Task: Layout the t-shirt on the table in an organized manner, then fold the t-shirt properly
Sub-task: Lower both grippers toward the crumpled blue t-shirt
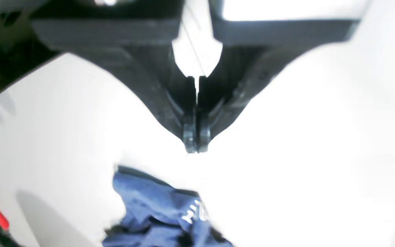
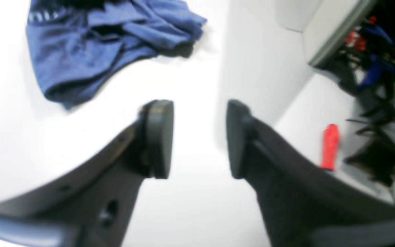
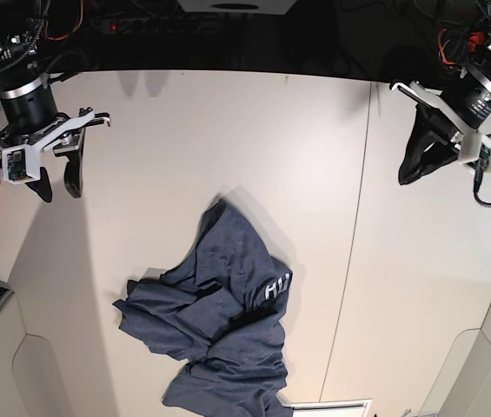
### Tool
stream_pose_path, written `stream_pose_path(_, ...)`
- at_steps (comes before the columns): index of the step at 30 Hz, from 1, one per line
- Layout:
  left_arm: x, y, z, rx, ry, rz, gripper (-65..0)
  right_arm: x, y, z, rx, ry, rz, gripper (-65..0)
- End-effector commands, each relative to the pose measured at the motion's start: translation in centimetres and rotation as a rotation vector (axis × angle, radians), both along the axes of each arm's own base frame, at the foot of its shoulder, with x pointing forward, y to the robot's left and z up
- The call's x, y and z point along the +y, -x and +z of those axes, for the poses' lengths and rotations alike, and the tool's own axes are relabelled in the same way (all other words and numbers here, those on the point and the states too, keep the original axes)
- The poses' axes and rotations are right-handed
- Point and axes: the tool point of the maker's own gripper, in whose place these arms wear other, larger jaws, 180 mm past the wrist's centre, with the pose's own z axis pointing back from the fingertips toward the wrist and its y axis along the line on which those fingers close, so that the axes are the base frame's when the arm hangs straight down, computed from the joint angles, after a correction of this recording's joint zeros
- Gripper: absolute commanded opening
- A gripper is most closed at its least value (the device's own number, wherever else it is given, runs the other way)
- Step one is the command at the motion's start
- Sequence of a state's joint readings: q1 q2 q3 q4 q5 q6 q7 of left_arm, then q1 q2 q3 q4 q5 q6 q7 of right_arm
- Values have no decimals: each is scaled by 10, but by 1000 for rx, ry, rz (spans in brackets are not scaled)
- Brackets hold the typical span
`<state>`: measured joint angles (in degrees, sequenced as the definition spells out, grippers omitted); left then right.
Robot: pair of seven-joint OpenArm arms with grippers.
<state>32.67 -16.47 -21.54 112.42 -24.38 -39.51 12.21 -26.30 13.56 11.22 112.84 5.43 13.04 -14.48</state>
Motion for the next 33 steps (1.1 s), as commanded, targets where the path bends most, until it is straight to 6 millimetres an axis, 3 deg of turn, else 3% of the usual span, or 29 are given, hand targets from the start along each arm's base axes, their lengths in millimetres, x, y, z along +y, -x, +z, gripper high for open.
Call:
stream_pose_path(1, -6, -6, 13, -49, 10, -26, -544, -3, -6, 4, -27, -3, -15, -382)
stream_pose_path(3, -19, -8, 12, -54, 23, -58, -411, -6, -15, -5, -18, -16, -31, -383)
stream_pose_path(4, -27, -9, 12, -55, 37, -78, -390, -7, -19, -11, -9, -19, -34, -383)
stream_pose_path(11, -78, -26, 5, -66, 20, -181, -388, -7, -36, -61, 96, -46, -46, -383)
stream_pose_path(18, -97, -102, -14, -22, 3, -137, -388, 12, -72, -87, 131, -114, -63, -382)
stream_pose_path(25, -130, -180, -33, 36, 93, -129, -388, 24, -136, -82, 106, -181, -88, -337)
stream_pose_path(29, -166, -206, -33, 62, 106, -188, -387, 32, -174, -80, 112, -211, -95, -337)
stream_pose_path(33, -207, -216, -20, 31, 51, -276, -364, 39, -197, -87, 156, -210, -95, -337)
